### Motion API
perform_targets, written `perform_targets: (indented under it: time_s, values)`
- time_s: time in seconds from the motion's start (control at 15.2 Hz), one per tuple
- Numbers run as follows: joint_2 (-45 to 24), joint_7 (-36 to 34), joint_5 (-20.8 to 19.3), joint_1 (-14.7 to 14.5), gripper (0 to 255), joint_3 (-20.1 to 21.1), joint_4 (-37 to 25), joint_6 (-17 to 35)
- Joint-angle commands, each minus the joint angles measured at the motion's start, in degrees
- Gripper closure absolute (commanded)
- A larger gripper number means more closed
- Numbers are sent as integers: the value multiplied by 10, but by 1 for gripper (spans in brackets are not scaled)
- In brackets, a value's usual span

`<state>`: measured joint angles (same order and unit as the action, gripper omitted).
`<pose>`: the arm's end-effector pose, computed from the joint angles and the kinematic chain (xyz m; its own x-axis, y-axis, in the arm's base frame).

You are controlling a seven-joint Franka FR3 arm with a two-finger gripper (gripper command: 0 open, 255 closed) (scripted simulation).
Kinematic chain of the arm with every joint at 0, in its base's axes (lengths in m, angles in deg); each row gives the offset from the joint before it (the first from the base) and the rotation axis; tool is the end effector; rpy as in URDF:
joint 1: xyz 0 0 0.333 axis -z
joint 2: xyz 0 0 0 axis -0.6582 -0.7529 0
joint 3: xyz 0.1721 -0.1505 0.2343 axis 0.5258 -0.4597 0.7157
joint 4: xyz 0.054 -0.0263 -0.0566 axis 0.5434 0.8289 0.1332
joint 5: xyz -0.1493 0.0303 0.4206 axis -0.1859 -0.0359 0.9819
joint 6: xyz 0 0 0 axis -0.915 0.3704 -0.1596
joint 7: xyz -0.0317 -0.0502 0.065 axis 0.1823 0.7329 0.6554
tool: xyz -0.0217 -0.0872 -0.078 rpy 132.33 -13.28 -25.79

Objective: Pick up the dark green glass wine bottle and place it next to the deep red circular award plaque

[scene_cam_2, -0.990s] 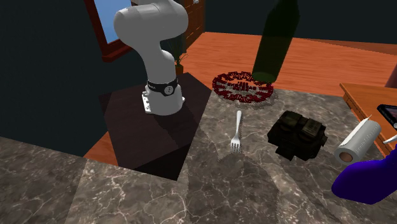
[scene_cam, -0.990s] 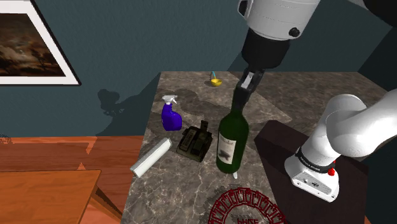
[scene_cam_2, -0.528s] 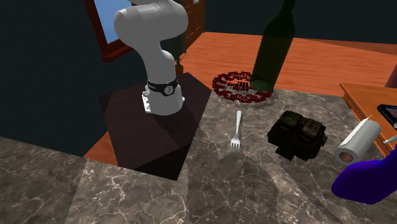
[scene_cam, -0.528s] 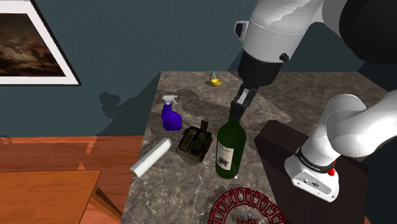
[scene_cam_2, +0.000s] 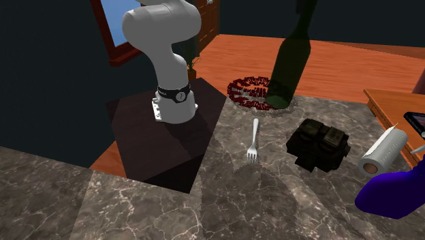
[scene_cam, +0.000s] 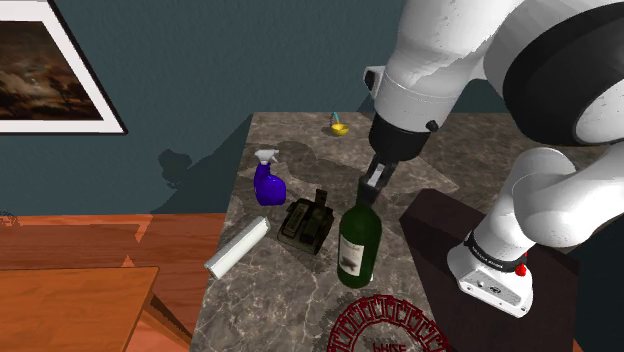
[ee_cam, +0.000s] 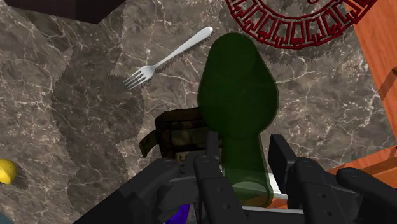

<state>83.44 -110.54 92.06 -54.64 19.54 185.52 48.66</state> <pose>0.2762 0.3341 0.5331 0.9789 0.1748 0.1054 0.1717 -0.9844 0.0376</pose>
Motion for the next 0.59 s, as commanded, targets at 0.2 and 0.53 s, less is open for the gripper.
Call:
perform_targets:
  time_s: [0.2,0.53]
  values:
    - [0,-1,8,-3,255,10,39,40]
    - [-4,-2,15,-6,255,22,73,78]
